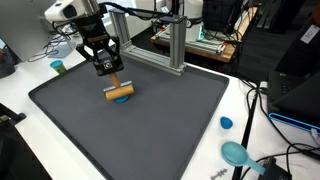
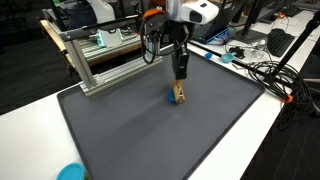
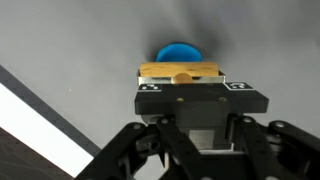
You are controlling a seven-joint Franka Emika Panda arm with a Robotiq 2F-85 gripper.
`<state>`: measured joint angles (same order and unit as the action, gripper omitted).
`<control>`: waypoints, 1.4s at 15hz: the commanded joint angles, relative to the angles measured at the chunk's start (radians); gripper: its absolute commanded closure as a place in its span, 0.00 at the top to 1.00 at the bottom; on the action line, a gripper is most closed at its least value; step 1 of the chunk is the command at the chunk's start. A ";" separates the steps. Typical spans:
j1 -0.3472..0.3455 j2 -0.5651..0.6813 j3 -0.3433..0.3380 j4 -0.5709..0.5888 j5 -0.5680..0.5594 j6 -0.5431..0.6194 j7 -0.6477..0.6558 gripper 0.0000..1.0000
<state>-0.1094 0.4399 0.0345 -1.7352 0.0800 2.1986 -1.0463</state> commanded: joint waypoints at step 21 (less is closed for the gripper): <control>-0.019 0.039 0.054 -0.015 0.011 -0.001 0.037 0.22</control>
<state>-0.1132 0.4491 0.0551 -1.7510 0.0260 2.2109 -0.9982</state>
